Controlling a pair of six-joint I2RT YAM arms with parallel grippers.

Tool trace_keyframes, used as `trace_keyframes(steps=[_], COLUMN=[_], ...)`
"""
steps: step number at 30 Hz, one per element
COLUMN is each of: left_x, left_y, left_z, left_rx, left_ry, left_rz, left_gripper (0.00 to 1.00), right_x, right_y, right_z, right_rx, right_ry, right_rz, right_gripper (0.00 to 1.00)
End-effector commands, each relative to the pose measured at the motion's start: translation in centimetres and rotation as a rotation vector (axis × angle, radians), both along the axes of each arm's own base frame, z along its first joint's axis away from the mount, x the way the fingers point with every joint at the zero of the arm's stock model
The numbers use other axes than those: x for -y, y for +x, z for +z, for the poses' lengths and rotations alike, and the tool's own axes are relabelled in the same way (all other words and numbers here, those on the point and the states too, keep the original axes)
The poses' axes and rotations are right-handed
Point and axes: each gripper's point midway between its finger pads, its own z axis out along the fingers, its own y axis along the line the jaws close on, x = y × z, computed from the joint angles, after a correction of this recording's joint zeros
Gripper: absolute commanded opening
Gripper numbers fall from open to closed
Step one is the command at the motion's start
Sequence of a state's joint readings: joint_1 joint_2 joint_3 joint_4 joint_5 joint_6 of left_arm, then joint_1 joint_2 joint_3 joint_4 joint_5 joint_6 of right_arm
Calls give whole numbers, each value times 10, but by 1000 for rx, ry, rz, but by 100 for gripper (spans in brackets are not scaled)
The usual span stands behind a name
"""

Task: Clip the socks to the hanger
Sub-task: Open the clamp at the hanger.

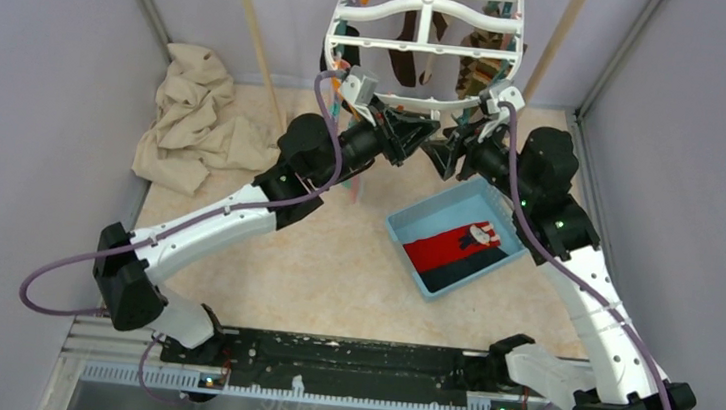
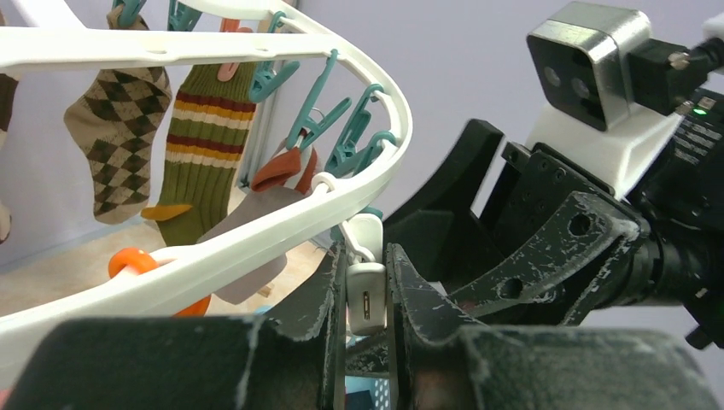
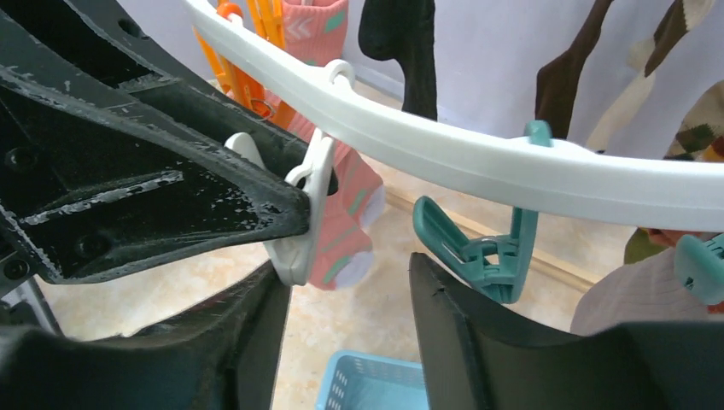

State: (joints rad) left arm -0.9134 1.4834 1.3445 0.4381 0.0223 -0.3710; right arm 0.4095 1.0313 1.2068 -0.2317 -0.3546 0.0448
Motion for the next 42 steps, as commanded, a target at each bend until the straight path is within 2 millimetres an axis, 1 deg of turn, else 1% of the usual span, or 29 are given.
trace_keyframes(steps=[1, 3, 4, 5, 7, 8, 11, 18, 22, 27, 30, 32, 38, 39, 42], left_x=[-2, -3, -4, -5, -9, -11, -17, -22, -19, -16, -13, -11, -7, -7, -6], left_y=[-28, -32, -34, -34, -36, -38, -43, -43, -42, -40, -41, -42, -46, -46, -48], left_z=[15, 16, 18, 18, 20, 21, 25, 26, 23, 20, 19, 19, 18, 18, 20], left_rx=[78, 88, 94, 97, 105, 110, 125, 133, 130, 125, 122, 119, 107, 107, 106], left_ry=[-1, 3, 6, 9, 12, 13, 12, 15, 20, 24, 21, 19, 16, 14, 13], left_rz=[-93, -111, -115, -114, -113, -113, -118, -124, -132, -138, -152, -163, -196, -200, -209], left_gripper=[0, 0, 0, 0, 0, 0, 0, 0, 0, 0, 0, 0, 0, 0, 0], right_x=[0, -6, -6, -7, -7, -6, -11, -20, -23, -23, -24, -24, -25, -25, -25], right_y=[-19, -25, -26, -30, -41, -41, -45, -46, -49, -58, -56, -51, -47, -46, -44], right_z=[37, 34, 34, 39, 42, 40, 36, 34, 41, 49, 52, 51, 54, 54, 55], right_rx=[99, 75, 62, 66, 52, 40, 20, -12, 4, 24, 23, 14, 26, 29, 32], right_ry=[21, 26, 52, 92, 152, 166, 178, 233, 259, 272, 288, 297, 314, 315, 317], right_rz=[60, 140, 179, 237, 374, 412, 489, 608, 660, 710, 703, 696, 688, 684, 680], right_gripper=[59, 62, 63, 63, 63, 63, 63, 63, 62, 62, 62, 60, 57, 56, 41])
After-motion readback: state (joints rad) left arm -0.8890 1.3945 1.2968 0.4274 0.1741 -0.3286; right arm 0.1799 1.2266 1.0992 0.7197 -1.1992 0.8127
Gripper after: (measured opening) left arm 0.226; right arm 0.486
